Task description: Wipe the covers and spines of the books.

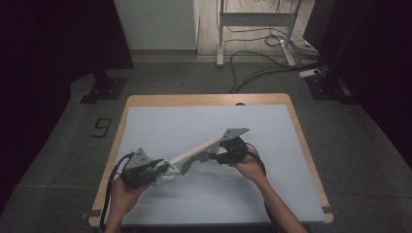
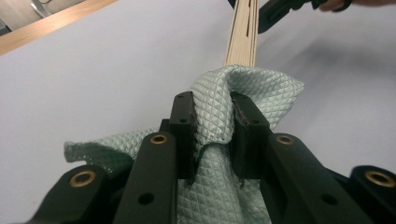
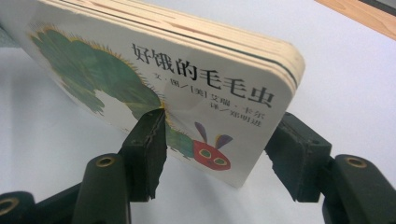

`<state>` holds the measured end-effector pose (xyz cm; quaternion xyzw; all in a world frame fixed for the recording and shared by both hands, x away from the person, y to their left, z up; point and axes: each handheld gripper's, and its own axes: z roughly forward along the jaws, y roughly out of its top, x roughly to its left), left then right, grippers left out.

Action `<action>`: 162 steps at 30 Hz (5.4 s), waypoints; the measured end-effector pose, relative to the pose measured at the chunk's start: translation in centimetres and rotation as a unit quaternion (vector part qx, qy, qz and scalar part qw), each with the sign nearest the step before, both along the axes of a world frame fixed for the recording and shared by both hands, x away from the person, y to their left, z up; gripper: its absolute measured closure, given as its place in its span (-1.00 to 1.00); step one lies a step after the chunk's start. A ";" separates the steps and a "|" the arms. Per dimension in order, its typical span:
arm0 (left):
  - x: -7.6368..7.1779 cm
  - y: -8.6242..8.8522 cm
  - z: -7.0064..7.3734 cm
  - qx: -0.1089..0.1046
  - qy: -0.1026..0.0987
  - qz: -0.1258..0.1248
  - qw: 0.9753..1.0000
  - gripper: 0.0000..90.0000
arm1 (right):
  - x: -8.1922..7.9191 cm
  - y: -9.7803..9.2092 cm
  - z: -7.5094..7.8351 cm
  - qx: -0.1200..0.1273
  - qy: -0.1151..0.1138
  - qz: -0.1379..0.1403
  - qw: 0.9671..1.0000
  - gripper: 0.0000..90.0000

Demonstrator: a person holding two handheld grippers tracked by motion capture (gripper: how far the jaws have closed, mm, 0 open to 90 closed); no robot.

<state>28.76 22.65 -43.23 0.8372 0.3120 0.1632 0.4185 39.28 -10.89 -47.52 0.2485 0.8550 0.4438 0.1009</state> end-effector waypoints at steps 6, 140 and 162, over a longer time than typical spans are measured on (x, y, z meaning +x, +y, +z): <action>0.0 2.2 0.5 -0.004 -0.003 0.028 1.000 0.62 | 0.0 -0.1 0.0 0.004 0.003 0.001 1.000 -0.14; -0.1 -4.4 -4.0 -0.016 0.068 -0.004 0.998 -0.37 | -3.4 -2.5 0.4 -0.002 0.044 -0.001 0.999 -0.41; -3.2 -6.0 -6.9 0.011 0.081 0.015 0.997 -0.59 | -6.9 -4.0 -2.8 -0.003 0.061 0.007 0.998 -0.38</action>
